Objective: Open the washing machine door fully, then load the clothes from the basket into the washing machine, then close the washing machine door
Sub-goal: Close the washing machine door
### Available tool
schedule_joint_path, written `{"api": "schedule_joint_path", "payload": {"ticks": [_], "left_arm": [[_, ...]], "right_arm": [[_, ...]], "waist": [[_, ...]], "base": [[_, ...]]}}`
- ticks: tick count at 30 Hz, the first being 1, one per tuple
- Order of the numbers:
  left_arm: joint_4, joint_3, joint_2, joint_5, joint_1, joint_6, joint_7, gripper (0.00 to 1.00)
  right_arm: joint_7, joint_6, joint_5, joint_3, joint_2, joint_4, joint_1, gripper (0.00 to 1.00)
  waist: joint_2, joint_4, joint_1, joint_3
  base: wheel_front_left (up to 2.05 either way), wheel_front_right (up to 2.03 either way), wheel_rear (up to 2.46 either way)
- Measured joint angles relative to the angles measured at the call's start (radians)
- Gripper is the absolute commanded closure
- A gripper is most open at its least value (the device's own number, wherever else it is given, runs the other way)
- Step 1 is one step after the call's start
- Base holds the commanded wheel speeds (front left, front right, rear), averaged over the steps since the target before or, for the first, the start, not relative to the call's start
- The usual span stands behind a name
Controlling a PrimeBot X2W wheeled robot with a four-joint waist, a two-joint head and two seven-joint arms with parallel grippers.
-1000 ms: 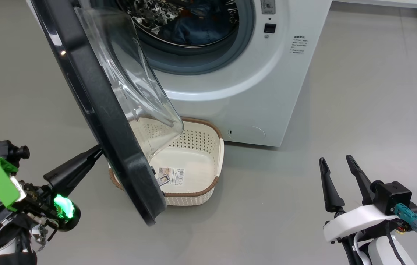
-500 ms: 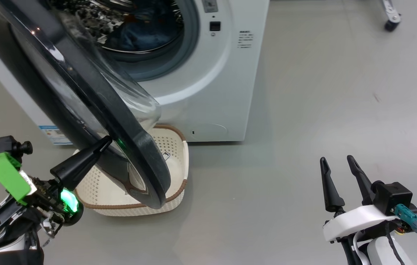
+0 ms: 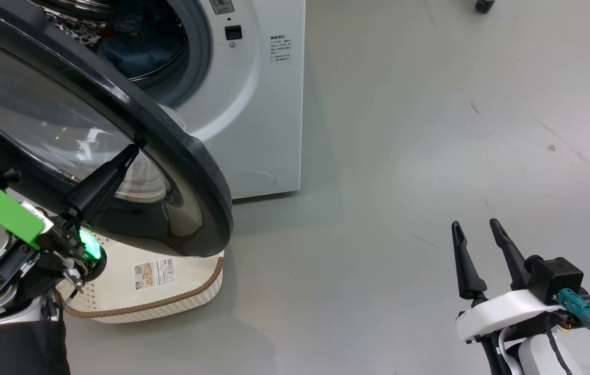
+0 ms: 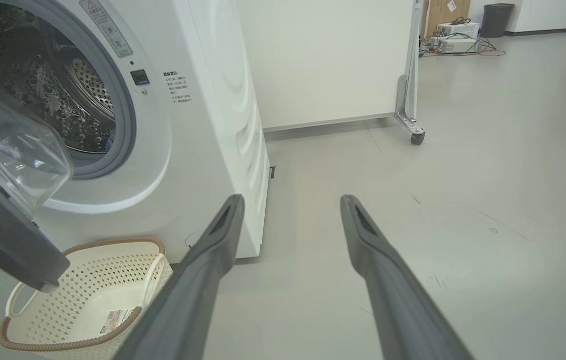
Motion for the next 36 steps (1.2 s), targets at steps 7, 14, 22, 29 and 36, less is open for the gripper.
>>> {"api": "schedule_joint_path", "payload": {"ticks": [7, 14, 22, 29, 36], "left_arm": [[0.025, -0.030, -0.005, 0.028, -0.035, 0.000, -0.057, 1.00], [0.052, -0.046, -0.007, 0.029, -0.084, 0.000, -0.115, 1.00], [0.079, -0.067, -0.008, 0.031, -0.085, 0.000, -0.165, 1.00], [0.089, -0.084, -0.009, 0.028, -0.093, 0.000, -0.195, 1.00], [0.089, -0.096, -0.009, 0.009, -0.092, 0.000, -0.231, 1.00]], "right_arm": [[-0.001, 0.000, 0.002, -0.008, 0.001, -0.001, 0.000, 0.00], [-0.001, -0.001, 0.009, -0.017, 0.003, -0.003, -0.001, 0.00], [-0.002, -0.001, 0.009, -0.021, 0.004, -0.003, -0.001, 0.00], [-0.002, -0.002, 0.009, -0.026, 0.005, -0.005, -0.003, 0.00], [-0.006, -0.009, 0.009, -0.032, 0.005, -0.006, -0.003, 0.00]], "waist": [[0.0000, -0.041, 0.0000, 0.030], [0.0000, -0.062, 0.0000, 0.050], [0.0000, -0.060, 0.0000, 0.053], [0.0000, -0.054, 0.0000, 0.054], [0.0000, -0.035, 0.0000, 0.040]], "base": [[0.00, 0.00, 0.00], [0.00, 0.00, 0.00], [0.00, 0.00, 0.00], [0.00, 0.00, 0.00], [0.00, 0.00, 0.00]]}}
